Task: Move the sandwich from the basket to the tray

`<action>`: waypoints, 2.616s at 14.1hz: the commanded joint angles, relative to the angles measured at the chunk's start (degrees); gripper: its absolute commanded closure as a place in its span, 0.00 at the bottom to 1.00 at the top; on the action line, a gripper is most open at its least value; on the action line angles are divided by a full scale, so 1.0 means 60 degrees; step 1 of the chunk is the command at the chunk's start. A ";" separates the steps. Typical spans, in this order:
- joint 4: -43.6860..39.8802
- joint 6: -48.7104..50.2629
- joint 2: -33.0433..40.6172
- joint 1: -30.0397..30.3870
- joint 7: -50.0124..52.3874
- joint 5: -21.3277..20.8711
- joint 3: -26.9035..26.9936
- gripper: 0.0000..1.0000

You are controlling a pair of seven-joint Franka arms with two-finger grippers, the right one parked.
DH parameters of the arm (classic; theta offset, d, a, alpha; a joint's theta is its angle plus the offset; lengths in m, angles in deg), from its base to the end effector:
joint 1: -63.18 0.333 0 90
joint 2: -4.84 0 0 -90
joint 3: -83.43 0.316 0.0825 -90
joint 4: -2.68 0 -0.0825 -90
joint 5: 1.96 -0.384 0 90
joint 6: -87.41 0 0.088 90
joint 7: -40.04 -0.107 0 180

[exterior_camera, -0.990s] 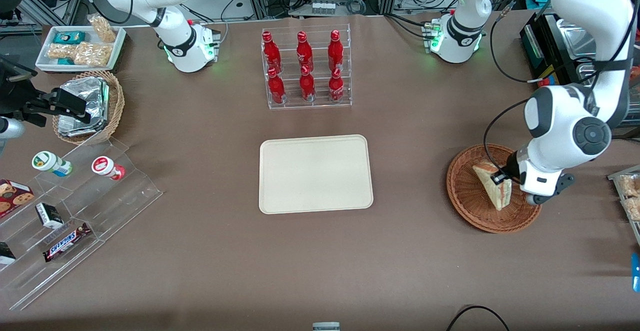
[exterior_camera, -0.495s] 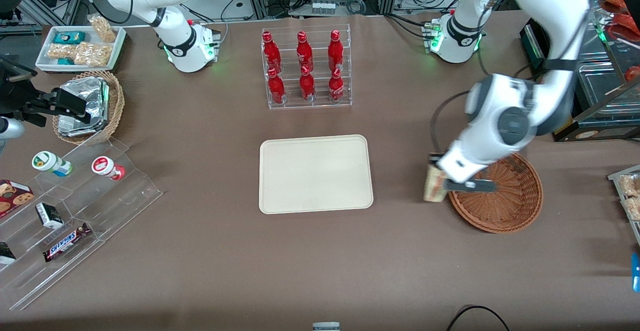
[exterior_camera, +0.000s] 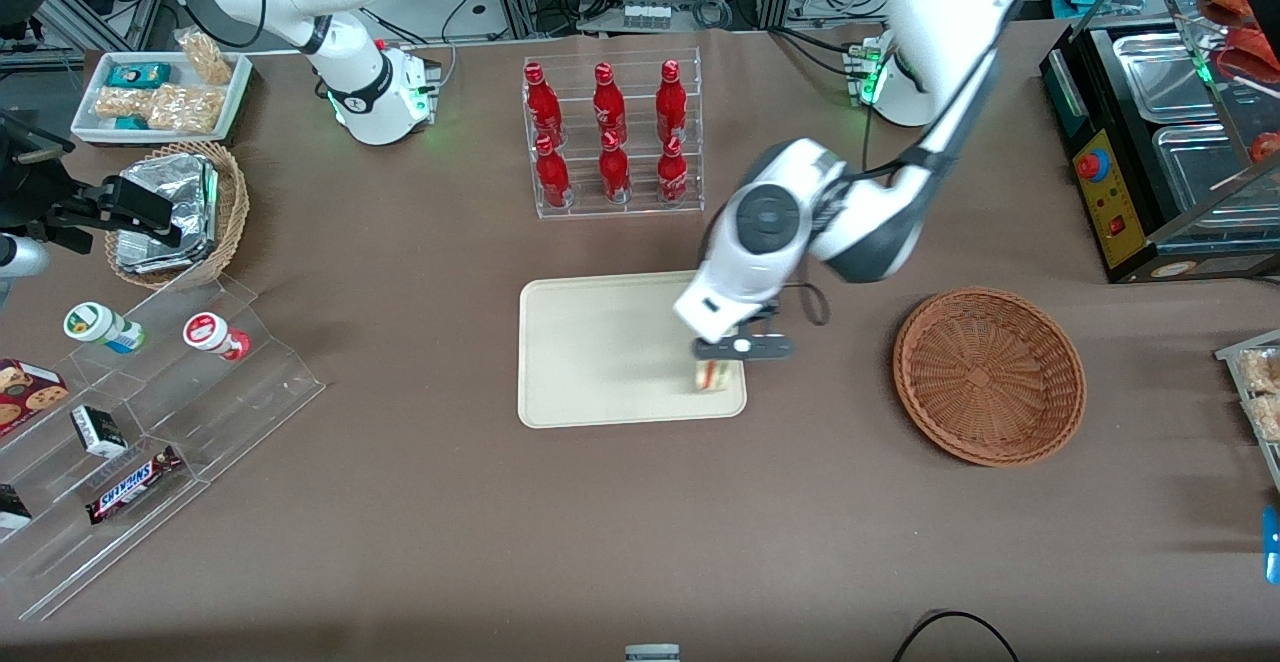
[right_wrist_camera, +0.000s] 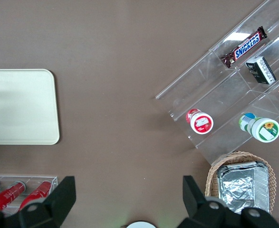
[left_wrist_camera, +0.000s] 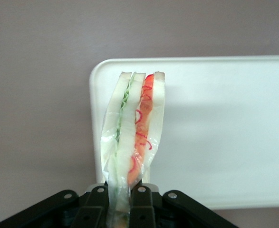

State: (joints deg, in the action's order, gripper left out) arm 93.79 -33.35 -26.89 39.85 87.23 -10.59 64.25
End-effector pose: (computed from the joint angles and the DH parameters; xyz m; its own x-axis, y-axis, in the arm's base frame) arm 0.5326 -0.4362 0.3260 0.9982 0.0499 -0.0345 0.0509 -0.9983 0.0285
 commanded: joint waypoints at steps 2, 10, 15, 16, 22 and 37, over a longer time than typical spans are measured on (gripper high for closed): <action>-0.1940 0.0220 -0.1593 -0.1134 0.2267 -0.0977 0.0135 0.95; -0.2398 -0.0643 -0.2635 -0.1824 0.3620 -0.1564 0.0091 0.95; -0.2353 -0.1536 -0.2929 -0.1898 0.3459 -0.1534 0.0091 0.83; -0.2339 -0.1582 -0.2915 -0.1898 0.3531 -0.1491 0.0076 0.43; -0.2324 -0.0414 -0.1966 -0.1854 0.3488 -0.1593 0.0135 0.00; 0.1365 0.2107 0.2867 0.2333 -0.1221 0.0324 0.0091 0.00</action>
State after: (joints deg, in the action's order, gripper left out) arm 94.64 -21.16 -17.94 49.50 87.46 -11.81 65.16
